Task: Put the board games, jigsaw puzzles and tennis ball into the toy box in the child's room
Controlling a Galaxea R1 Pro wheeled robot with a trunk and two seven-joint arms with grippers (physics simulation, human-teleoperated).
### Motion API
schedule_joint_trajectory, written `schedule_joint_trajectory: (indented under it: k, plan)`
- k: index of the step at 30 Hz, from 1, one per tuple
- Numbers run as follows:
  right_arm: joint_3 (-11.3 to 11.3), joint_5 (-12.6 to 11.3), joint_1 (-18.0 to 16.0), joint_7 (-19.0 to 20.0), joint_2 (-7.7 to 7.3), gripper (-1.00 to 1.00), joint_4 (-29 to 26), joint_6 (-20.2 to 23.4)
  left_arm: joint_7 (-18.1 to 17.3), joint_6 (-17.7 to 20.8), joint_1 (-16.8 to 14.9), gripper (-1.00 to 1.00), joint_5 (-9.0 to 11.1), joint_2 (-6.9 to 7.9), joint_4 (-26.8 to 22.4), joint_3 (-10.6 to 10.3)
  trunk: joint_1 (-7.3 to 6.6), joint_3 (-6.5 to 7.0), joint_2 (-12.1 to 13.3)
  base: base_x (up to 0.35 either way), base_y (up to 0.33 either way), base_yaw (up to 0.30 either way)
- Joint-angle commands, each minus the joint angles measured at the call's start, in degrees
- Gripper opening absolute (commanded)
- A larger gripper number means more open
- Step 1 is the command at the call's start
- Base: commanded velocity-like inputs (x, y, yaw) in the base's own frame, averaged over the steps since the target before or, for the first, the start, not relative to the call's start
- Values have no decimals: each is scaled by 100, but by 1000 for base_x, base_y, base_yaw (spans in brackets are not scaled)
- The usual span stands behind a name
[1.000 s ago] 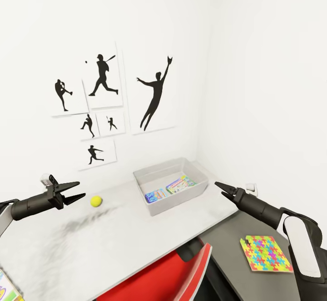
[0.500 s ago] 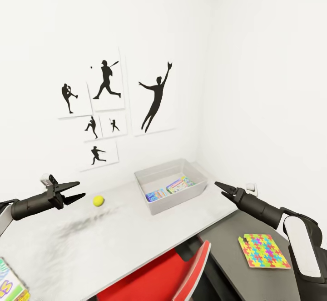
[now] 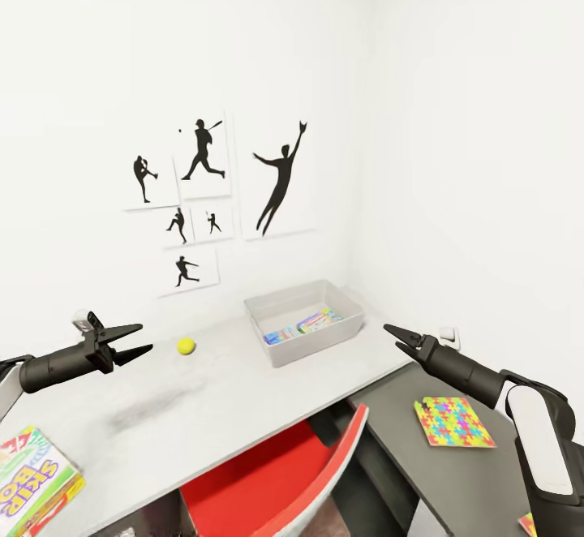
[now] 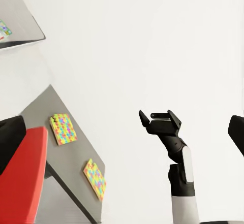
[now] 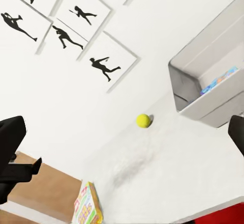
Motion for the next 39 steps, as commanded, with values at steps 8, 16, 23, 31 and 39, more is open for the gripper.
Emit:
schedule_joint_trajectory:
  k: [8, 16, 23, 31, 39]
  plan:
    - [-2, 53, -3, 58, 1, 100, 1, 17, -12, 47, -2, 100, 6, 1, 9, 5, -1, 73, -4, -205, 52, 0]
    - [-2, 56, -3, 49, 1, 100, 1, 17, -12, 42, -2, 100, 4, 1, 11, 4, -1, 149, -4, -129, 59, 0]
    - [0, 61, -3, 41, 1, 100, -5, 17, -7, 34, -2, 100, 3, 1, 12, 6, -1, 215, -4, -177, 168, 0]
    - [20, 87, -3, 5, 2, 100, -11, 11, -4, 27, -2, 100, -1, 1, 21, 6, -1, 291, -4, -41, 72, 0]
    - [58, 121, -3, -22, 6, 100, -19, 1, -4, 21, -2, 100, -5, 1, 27, 7, -1, 364, -4, -6, 9, 0]
